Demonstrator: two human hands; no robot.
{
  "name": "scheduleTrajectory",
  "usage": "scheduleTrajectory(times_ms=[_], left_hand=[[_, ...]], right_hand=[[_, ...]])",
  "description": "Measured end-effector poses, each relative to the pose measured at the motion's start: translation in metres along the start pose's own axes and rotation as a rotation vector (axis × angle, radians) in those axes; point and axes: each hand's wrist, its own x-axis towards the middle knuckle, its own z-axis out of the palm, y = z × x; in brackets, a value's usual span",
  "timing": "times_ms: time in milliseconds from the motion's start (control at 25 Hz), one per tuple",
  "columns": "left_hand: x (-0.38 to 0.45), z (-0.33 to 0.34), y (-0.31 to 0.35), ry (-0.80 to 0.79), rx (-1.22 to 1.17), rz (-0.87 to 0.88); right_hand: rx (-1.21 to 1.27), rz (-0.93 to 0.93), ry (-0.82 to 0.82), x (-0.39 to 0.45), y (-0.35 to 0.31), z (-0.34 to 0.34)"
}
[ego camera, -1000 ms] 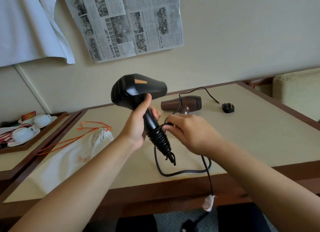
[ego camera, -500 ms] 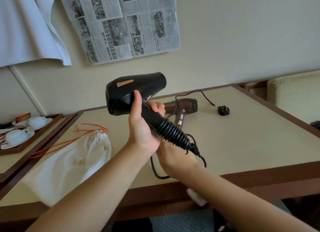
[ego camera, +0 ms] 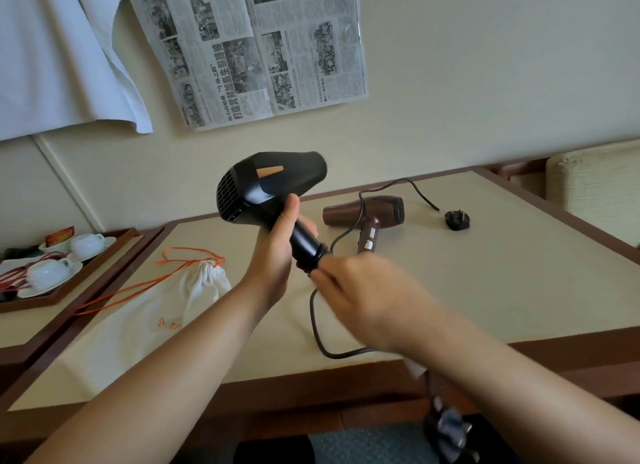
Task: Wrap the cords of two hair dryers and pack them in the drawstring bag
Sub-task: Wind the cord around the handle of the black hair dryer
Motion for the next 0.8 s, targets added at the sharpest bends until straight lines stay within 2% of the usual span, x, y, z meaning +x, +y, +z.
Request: scheduleTrajectory(times_ms=[80, 240, 360, 400, 520, 600, 640, 720, 800], left_hand=[[-0.007, -0.002, 0.001, 0.056, -0.007, -0.016], [-0.022, 0.011, 0.012, 0.046, -0.14, -0.151], [-0.03, 0.026, 0.02, 0.031, -0.339, -0.175], [-0.032, 0.03, 0.021, 0.034, -0.34, -0.163], [-0.03, 0.041, 0.019, 0.119, -0.251, -0.069], [-0.028, 0.046, 0.02, 0.13, -0.232, -0.067], [-0.027, 0.049, 0.022, 0.103, -0.257, -0.102], [-0.024, 0.056, 0.022, 0.028, -0.238, -0.129], [-0.023, 0.06, 0.019, -0.07, -0.15, -0.108]], right_hand=[[-0.182, -0.03, 0.145, 0.005, 0.018, -0.015], [0.125, -0.167, 0.331, 0.023, 0.044, -0.02], [-0.048, -0.092, 0.581, 0.026, 0.051, 0.002], [0.062, -0.041, 0.545, 0.023, 0.052, 0.003], [0.578, 0.103, 0.258, 0.012, 0.045, 0.0], [0.547, 0.114, 0.15, 0.006, 0.033, -0.004], [0.459, 0.103, 0.148, 0.005, 0.028, -0.004], [0.318, 0.098, 0.228, 0.007, 0.022, -0.005], [0.329, 0.109, 0.302, 0.014, 0.024, -0.013]])
